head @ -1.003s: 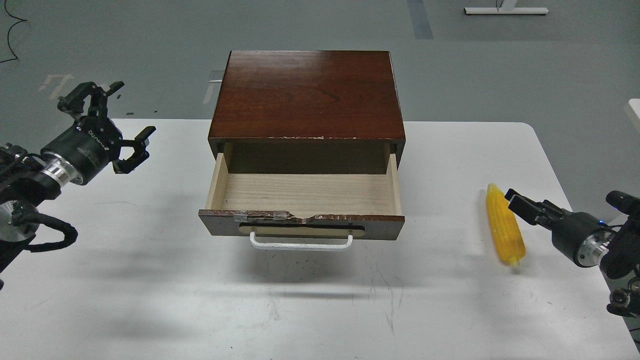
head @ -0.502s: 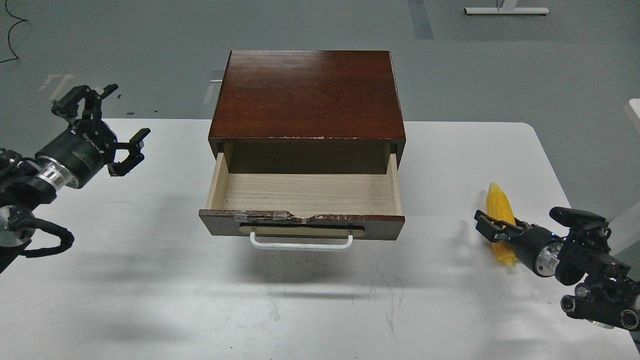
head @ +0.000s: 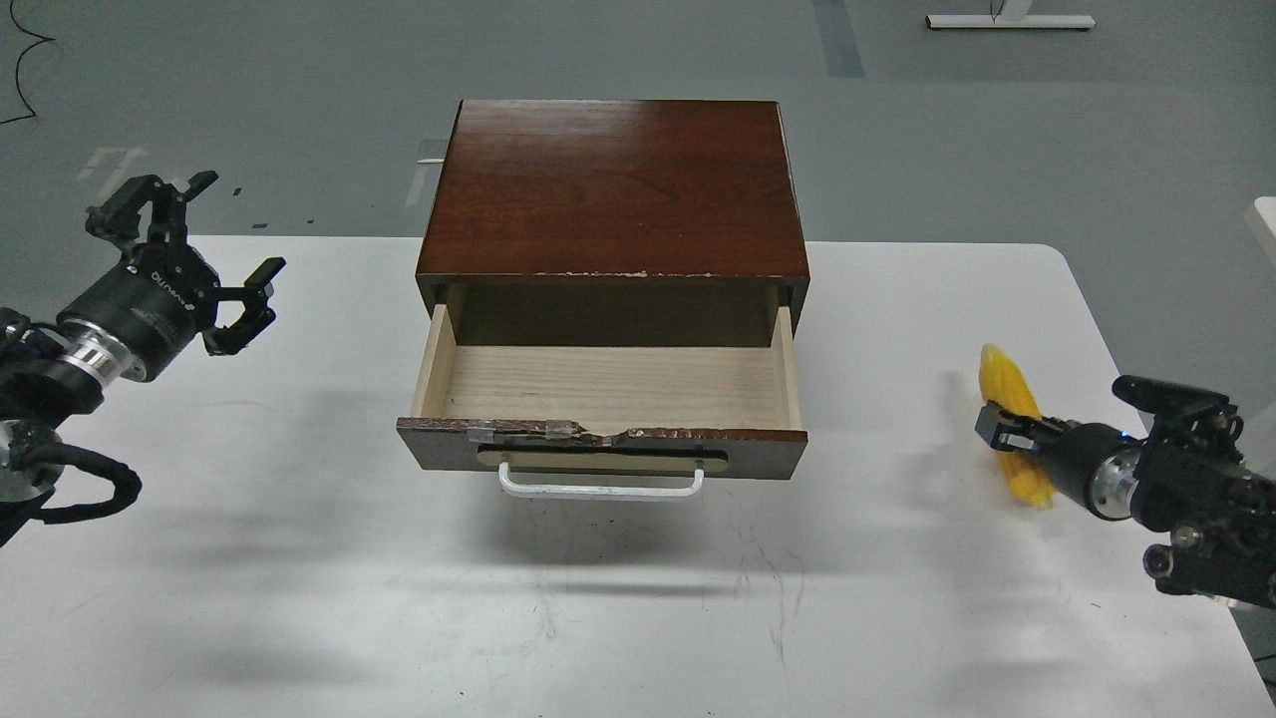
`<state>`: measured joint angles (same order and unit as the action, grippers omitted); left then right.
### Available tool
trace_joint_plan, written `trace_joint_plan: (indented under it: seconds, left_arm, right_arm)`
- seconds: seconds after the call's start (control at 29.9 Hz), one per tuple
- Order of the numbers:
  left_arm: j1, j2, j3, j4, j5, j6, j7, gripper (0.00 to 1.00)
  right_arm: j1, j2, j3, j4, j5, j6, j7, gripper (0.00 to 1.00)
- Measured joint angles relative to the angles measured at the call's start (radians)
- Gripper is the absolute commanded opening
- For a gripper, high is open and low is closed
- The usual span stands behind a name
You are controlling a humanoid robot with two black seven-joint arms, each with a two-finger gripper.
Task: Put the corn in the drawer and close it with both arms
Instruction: 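Lift the corn with the right gripper and carry it over the drawer, then lower the corn into the open drawer and release it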
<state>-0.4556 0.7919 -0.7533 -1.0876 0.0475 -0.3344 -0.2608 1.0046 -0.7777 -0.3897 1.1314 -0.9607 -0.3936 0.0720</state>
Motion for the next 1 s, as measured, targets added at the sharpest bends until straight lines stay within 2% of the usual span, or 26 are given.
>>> trace_joint_plan:
  seconds: [0.1, 0.2, 0.3, 0.4, 0.53, 0.6, 0.77, 0.94, 0.97, 1.0]
  left_arm:
    - [0.000, 0.001, 0.000, 0.000, 0.000, 0.000, 0.000, 0.98]
    - [0.000, 0.003, 0.001, 0.000, 0.000, 0.000, 0.000, 0.98]
    - [0.000, 0.005, 0.001, 0.000, 0.002, 0.000, 0.000, 0.98]
    - [0.000, 0.012, 0.001, 0.000, 0.002, 0.000, 0.000, 0.98]
    - [0.000, 0.019, 0.001, 0.000, 0.002, 0.000, 0.000, 0.98]
    - [0.000, 0.024, 0.001, 0.000, 0.002, 0.000, 0.000, 0.98]
    - [0.001, 0.029, 0.001, 0.000, 0.002, 0.000, 0.000, 0.98]
    - [0.007, 0.034, 0.000, 0.000, 0.000, 0.000, -0.001, 0.98]
    - [0.008, 0.036, 0.000, 0.000, 0.000, 0.000, -0.001, 0.98]
    - [0.009, 0.039, 0.000, 0.000, 0.000, 0.000, -0.001, 0.98]
  right_arm:
    - [0.130, -0.029, 0.000, -0.001, -0.013, -0.002, 0.014, 0.00]
    - [0.303, -0.035, 0.001, 0.007, -0.104, -0.001, 0.047, 0.00]
    - [0.437, -0.023, 0.001, 0.042, -0.266, 0.004, 0.086, 0.00]
    - [0.555, 0.026, -0.004, 0.130, -0.530, 0.010, 0.134, 0.00]
    - [0.607, 0.088, -0.013, 0.202, -0.843, 0.013, 0.178, 0.00]
    - [0.607, 0.138, -0.019, 0.217, -0.961, 0.013, 0.219, 0.00]
    - [0.603, 0.221, -0.043, 0.217, -1.046, 0.013, 0.289, 0.00]
    - [0.609, 0.319, -0.051, 0.188, -1.053, 0.011, 0.302, 0.00]
    - [0.609, 0.340, -0.051, 0.175, -1.052, 0.012, 0.302, 0.08]
    - [0.607, 0.360, -0.050, 0.159, -1.048, 0.012, 0.302, 0.59]
